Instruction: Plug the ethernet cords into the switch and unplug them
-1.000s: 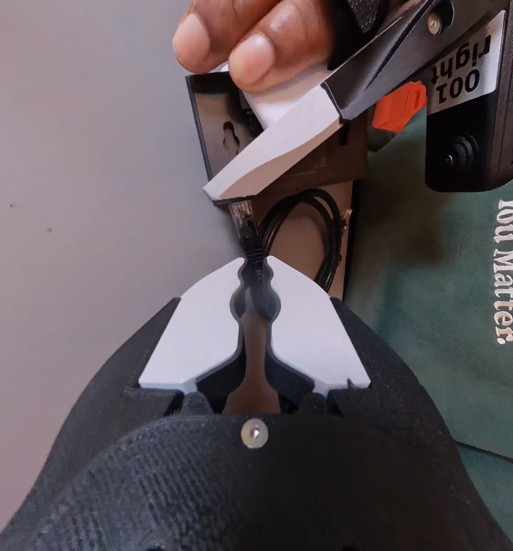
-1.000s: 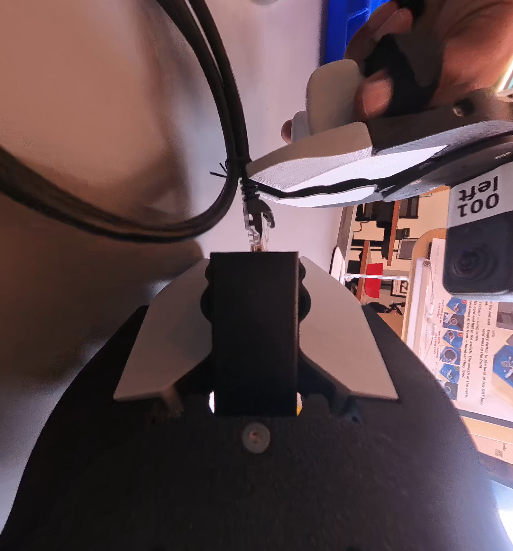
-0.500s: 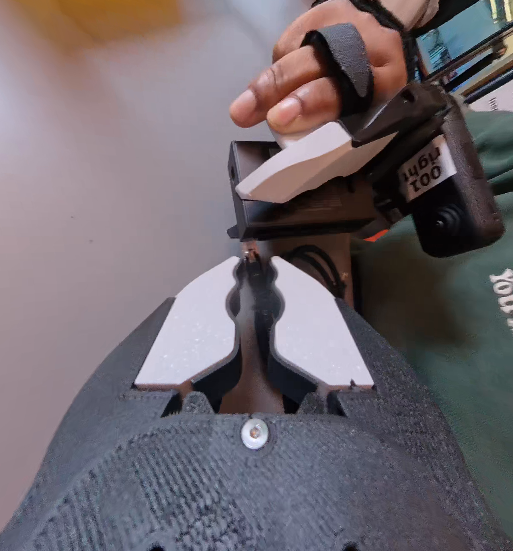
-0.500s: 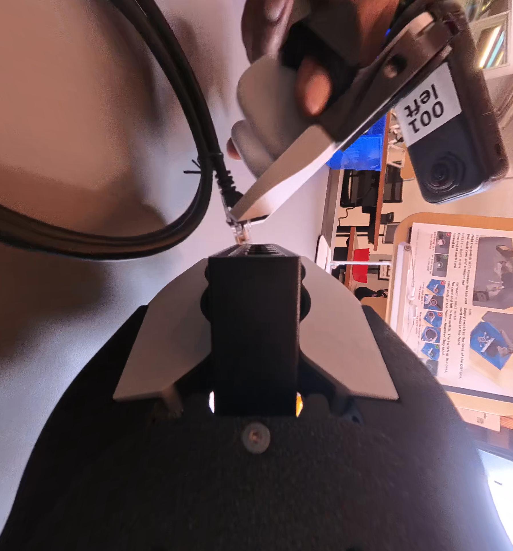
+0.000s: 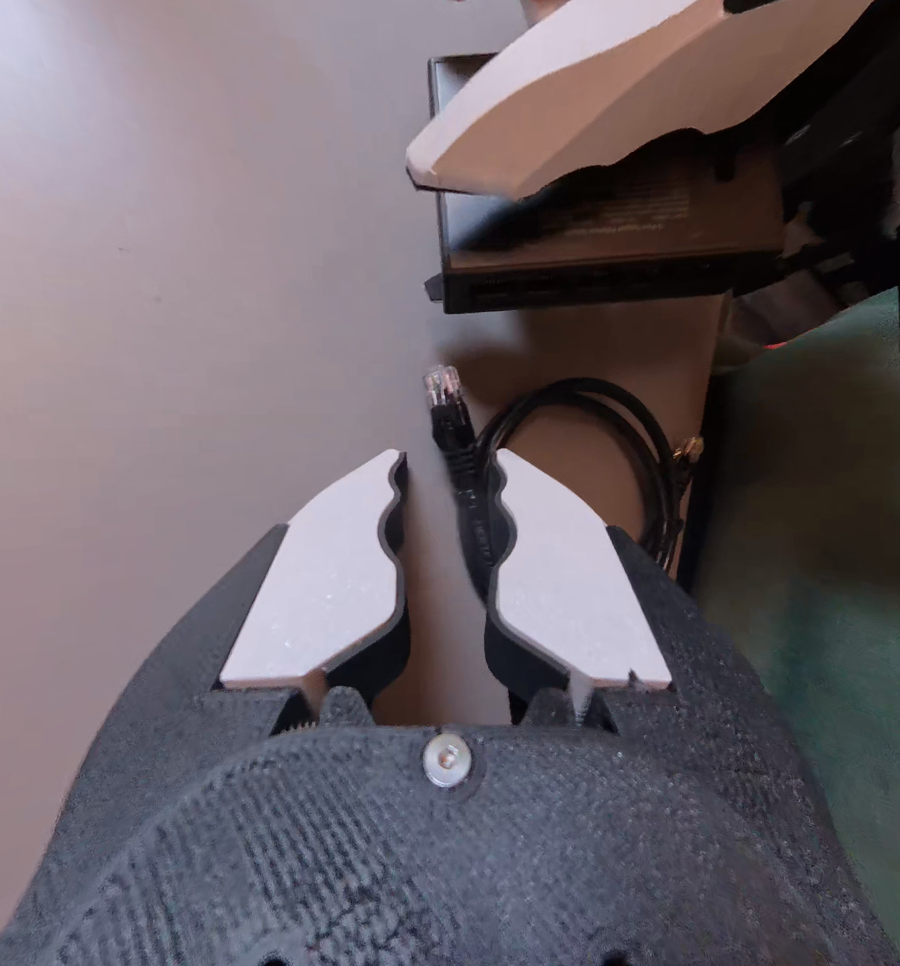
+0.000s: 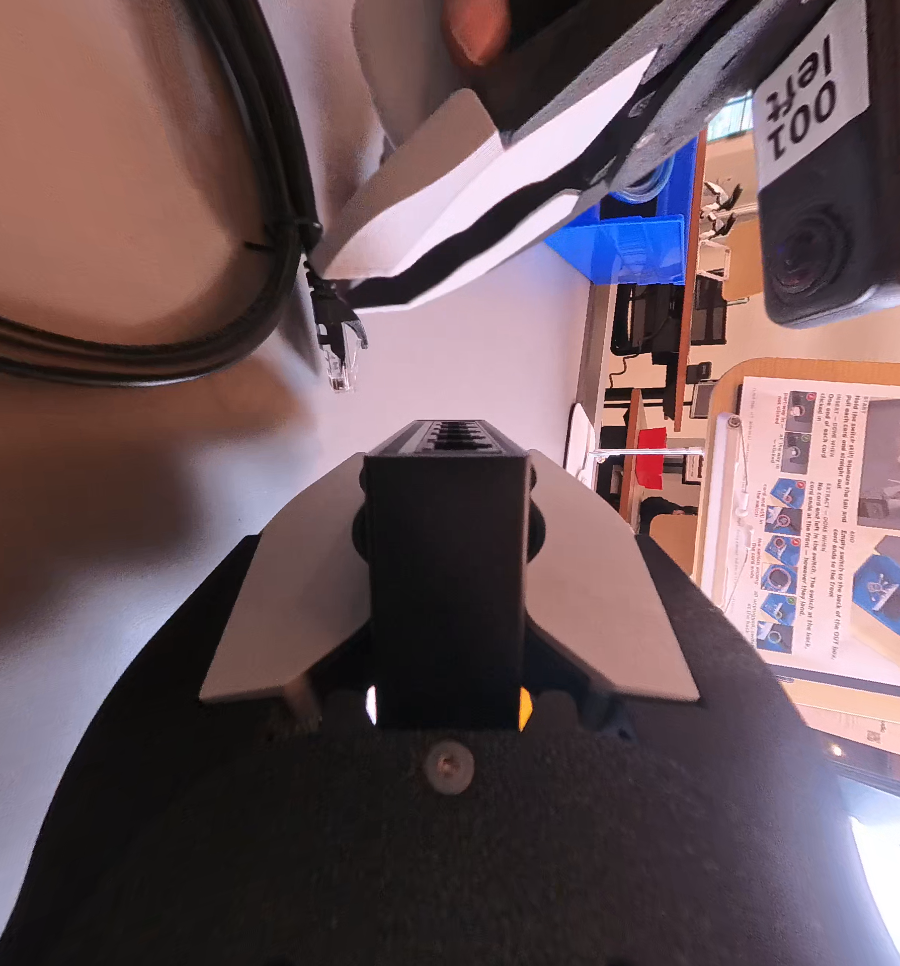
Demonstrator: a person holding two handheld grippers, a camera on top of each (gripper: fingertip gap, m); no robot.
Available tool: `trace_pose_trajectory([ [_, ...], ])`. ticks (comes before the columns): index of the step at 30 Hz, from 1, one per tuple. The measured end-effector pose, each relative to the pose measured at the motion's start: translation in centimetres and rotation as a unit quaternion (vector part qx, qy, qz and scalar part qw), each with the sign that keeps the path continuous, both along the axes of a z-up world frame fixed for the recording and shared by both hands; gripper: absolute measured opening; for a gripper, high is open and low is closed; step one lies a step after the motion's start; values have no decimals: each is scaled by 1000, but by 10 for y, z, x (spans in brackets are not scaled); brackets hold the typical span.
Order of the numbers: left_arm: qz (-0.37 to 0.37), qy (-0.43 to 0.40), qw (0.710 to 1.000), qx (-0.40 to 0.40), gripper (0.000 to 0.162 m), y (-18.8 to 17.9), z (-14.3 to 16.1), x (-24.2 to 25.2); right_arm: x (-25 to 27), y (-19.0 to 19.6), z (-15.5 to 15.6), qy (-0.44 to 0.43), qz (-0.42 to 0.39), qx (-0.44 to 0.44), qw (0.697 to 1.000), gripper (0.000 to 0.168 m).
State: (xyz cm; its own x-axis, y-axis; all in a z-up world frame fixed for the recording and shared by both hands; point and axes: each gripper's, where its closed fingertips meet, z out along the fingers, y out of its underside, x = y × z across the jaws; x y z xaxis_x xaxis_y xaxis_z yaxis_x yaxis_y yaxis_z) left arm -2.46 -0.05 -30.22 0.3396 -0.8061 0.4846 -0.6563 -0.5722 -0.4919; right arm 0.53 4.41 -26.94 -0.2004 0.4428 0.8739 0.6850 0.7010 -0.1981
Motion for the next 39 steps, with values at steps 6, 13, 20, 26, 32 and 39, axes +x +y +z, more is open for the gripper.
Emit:
trace_pose_trajectory([
  [6, 38, -3, 999, 11, 16, -2, -4, 12, 2, 4, 3, 2, -7, 0, 1000, 52],
  [13, -30, 18, 996, 79, 13, -12, 2, 12, 1, -1, 9, 19, 11, -3, 1000, 52],
  [20, -29, -29, 997, 65, 13, 7, 39, 8, -4, -5, 10, 23, 24, 2, 999, 52],
  [26, -36, -34, 997, 63, 12, 7, 37, 15, -5, -3, 5, 15, 24, 4, 1000, 52],
  [32, -31, -34, 995, 92, 12, 12, 38, 15, -7, -5, 8, 26, 33, 9, 999, 52],
  [39, -53, -40, 992, 109, 13, 7, 36, 16, -9, -12, 8, 28, 48, 8, 998, 51],
])
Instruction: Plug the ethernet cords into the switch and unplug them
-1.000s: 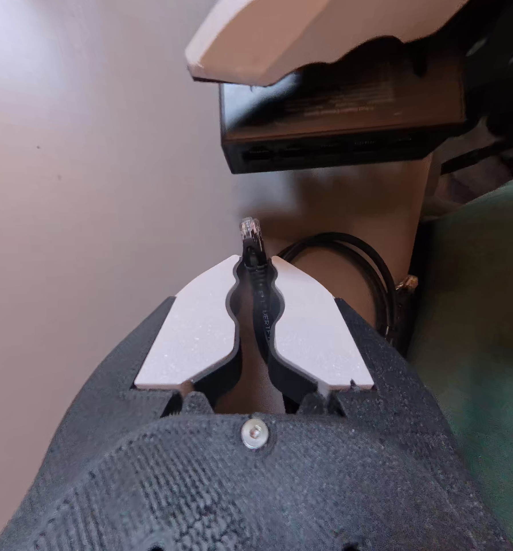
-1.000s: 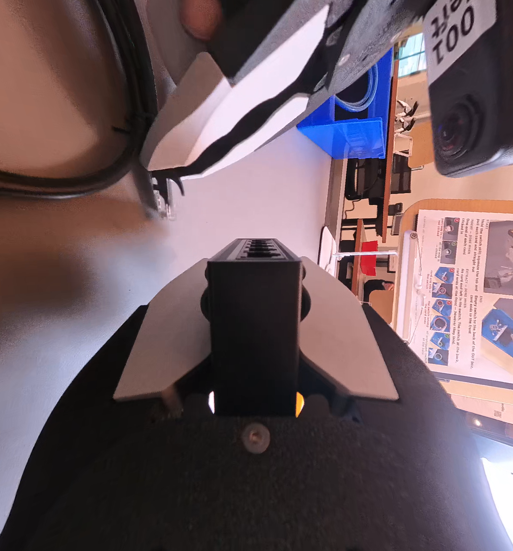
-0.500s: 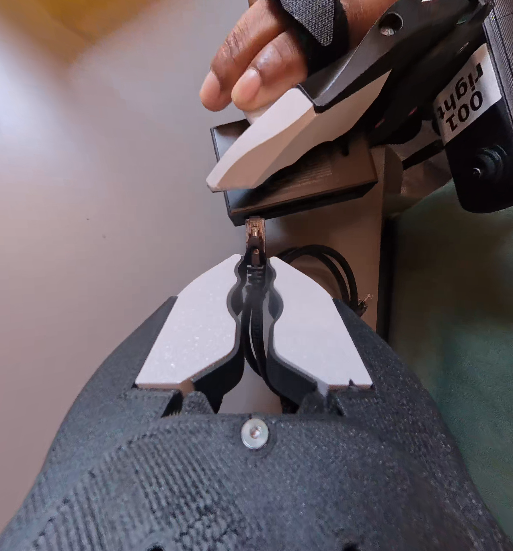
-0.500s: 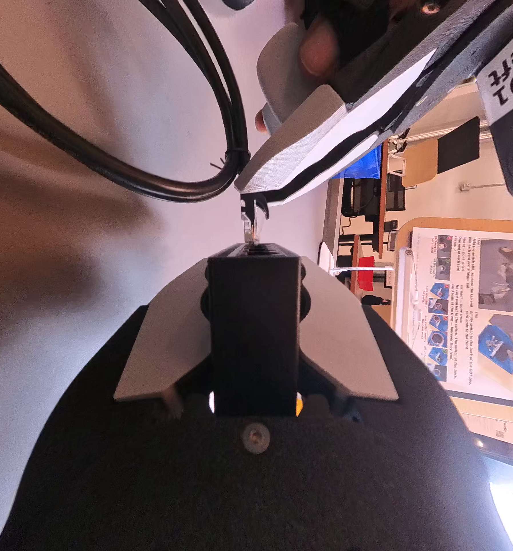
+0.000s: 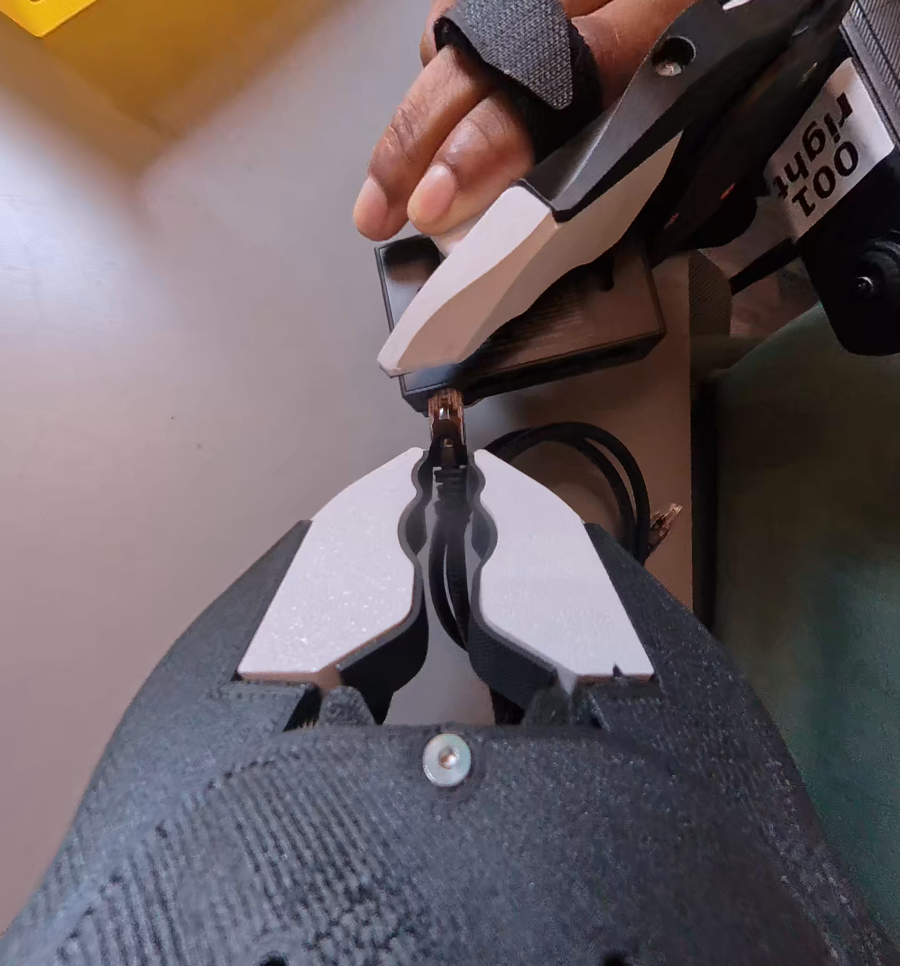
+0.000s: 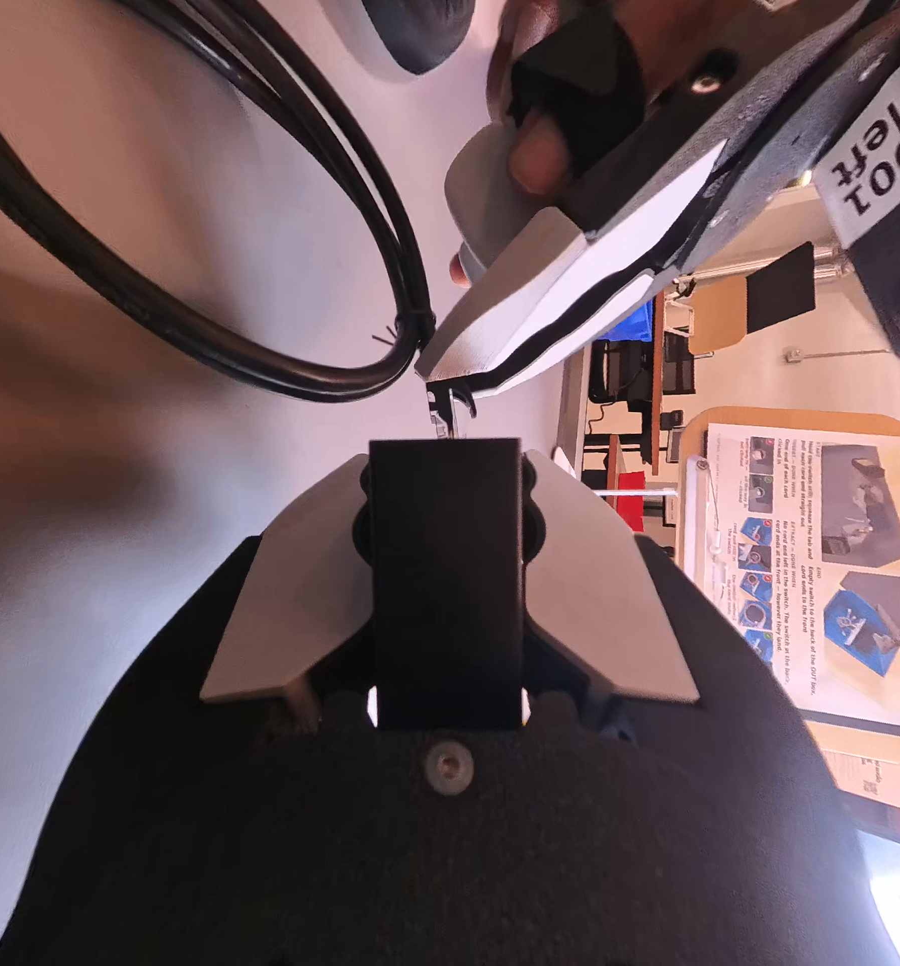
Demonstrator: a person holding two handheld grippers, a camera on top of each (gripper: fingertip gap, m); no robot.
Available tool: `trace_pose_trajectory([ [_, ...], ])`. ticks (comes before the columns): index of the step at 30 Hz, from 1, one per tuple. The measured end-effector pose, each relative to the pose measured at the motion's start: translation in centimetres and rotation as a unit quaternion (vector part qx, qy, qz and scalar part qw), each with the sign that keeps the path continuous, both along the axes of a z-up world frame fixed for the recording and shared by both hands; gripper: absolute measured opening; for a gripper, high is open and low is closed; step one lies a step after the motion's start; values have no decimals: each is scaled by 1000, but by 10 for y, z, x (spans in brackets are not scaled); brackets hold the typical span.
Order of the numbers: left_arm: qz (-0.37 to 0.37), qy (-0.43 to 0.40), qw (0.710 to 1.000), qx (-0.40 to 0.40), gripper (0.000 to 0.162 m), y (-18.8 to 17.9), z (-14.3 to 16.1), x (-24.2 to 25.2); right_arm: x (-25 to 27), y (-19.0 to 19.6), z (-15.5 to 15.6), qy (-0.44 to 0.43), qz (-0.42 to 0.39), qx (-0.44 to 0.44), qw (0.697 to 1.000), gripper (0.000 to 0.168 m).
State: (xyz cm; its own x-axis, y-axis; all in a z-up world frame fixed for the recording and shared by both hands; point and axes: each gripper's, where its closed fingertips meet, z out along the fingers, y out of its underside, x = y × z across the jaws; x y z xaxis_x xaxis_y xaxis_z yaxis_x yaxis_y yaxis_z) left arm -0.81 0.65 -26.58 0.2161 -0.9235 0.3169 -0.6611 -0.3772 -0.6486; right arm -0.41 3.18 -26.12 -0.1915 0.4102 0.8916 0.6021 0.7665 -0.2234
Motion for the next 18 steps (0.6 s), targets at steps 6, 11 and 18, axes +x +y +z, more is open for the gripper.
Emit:
trace_pose_trajectory([
  [6, -21, 30, 999, -3, 13, -8, -4, -2, -5, -11, -6, -12, 25, -4, 1000, 50],
  [11, -27, 13, 999, -12, 12, -13, -4, -1, -7, -18, -7, -10, 35, -14, 999, 50],
  [18, -15, 11, 1000, 13, 12, -15, -7, 1, -9, -24, -11, -13, 46, -20, 999, 49],
])
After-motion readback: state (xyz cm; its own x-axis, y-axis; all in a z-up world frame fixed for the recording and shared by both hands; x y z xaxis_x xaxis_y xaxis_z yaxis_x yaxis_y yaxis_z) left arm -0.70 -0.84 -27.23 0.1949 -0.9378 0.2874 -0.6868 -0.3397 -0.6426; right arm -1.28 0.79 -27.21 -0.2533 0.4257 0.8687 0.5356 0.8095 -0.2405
